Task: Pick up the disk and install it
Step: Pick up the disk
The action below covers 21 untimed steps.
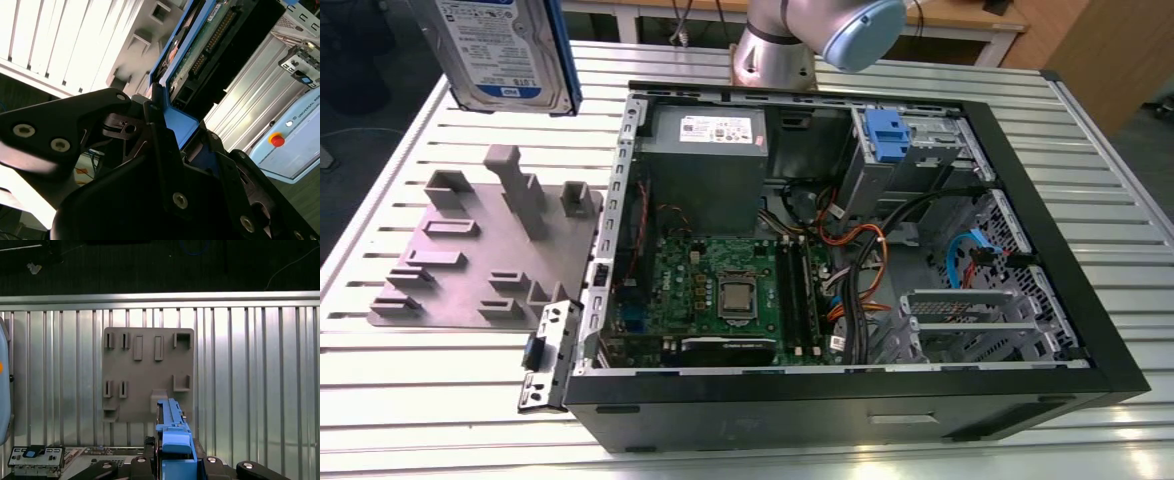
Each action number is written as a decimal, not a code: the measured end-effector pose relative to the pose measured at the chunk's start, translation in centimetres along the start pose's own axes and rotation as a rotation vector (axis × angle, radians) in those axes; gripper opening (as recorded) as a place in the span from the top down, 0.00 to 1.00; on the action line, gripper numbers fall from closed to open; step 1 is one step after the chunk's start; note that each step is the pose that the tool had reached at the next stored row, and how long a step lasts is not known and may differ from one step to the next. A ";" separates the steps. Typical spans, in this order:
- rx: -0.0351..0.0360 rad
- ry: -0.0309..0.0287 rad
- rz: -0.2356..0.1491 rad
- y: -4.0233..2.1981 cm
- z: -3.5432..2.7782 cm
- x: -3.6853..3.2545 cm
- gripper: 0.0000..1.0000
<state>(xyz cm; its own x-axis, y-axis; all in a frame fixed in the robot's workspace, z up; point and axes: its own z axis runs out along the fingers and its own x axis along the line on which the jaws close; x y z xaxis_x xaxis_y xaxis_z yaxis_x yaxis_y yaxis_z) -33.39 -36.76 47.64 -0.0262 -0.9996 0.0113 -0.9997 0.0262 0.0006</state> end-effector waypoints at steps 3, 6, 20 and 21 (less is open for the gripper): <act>0.0001 -0.0001 0.000 -0.20 0.00 0.02 0.63; 0.0000 0.0000 0.000 -0.31 0.00 0.27 0.63; 0.0000 0.0000 0.001 -1.30 0.01 0.60 0.63; 0.0000 0.0000 0.001 -1.38 0.01 0.60 0.63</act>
<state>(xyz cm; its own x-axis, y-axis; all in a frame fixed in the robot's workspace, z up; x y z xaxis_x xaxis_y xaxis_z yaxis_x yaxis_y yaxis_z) -32.02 -37.40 47.64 -0.0270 -0.9996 0.0113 -0.9996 0.0270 0.0005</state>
